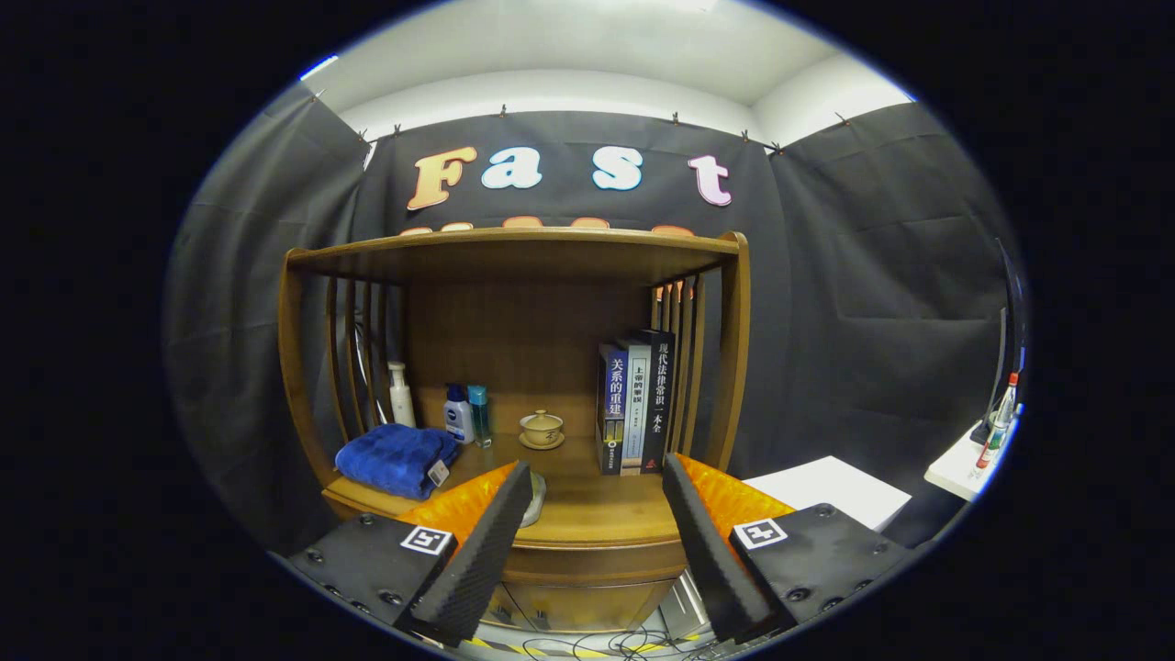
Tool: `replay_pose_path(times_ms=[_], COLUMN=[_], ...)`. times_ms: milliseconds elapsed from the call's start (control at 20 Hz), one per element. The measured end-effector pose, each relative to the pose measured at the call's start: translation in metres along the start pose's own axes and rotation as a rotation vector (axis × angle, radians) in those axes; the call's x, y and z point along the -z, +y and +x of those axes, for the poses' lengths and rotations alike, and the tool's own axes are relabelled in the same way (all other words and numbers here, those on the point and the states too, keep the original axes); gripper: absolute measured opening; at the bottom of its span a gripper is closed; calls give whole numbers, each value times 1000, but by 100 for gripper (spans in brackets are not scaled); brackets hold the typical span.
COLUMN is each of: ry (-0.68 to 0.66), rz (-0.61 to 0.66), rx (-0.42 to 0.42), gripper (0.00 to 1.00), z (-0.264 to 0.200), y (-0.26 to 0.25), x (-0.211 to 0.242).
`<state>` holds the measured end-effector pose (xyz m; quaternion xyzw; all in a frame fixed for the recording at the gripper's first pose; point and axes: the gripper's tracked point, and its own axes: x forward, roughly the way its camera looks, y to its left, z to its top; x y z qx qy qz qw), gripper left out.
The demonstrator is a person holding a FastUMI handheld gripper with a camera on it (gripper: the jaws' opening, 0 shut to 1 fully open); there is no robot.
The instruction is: Pull open the drawer, take out the items inside it, and place them on the countertop above the cabinet.
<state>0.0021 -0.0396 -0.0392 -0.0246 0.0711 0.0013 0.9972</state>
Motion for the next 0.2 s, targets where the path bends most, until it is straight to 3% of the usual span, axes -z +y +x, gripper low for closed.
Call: replay_pose_path(times_ms=[200], ry=[6], rz=[-14], rx=[-3], gripper=[95], z=[2], y=[3], x=[5])
